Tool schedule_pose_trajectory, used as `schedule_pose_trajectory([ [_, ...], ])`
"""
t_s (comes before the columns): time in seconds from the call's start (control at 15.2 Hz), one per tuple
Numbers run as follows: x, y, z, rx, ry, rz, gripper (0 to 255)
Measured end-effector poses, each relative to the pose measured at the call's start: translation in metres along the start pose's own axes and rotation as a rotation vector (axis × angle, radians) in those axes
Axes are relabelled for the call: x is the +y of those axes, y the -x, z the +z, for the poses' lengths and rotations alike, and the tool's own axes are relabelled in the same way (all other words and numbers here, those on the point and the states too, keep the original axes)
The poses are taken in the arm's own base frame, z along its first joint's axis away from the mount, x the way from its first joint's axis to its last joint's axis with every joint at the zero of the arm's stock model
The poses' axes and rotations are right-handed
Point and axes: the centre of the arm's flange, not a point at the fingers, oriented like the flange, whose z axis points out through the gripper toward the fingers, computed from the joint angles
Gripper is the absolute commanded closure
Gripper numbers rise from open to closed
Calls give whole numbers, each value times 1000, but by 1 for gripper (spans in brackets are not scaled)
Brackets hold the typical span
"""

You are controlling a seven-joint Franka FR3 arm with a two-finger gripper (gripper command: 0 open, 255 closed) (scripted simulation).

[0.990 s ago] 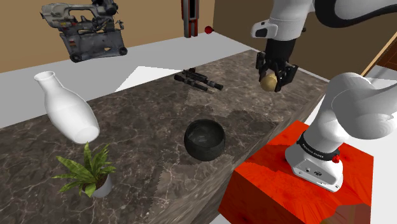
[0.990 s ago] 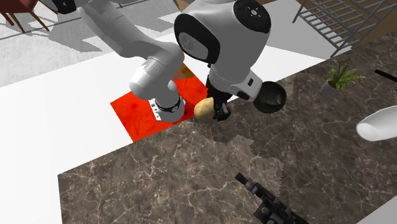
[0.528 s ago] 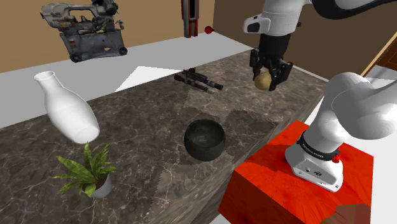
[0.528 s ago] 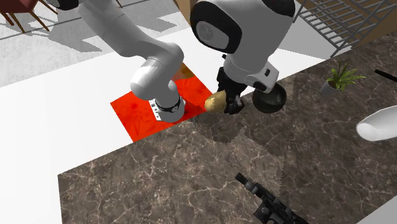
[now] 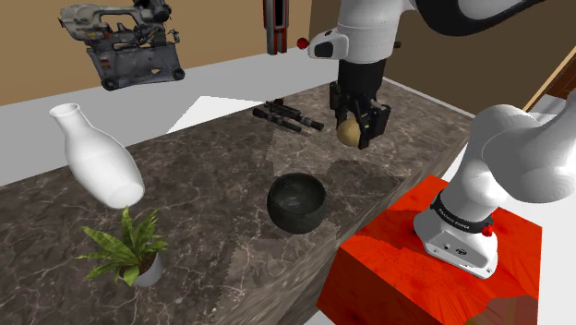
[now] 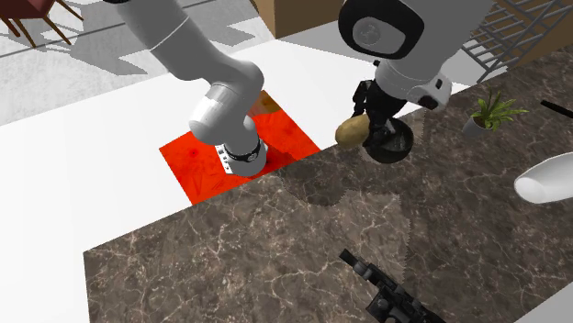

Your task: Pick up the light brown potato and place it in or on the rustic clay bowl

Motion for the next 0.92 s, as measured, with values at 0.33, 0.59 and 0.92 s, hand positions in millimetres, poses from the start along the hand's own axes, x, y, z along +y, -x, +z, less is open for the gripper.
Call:
schedule_pose_trajectory([
  [0.33,-10,-65,-10,0,0,-1,255],
  [0.59,-15,-118,-14,0,0,0,255],
  [0.92,-18,-147,1,0,-1,0,255],
])
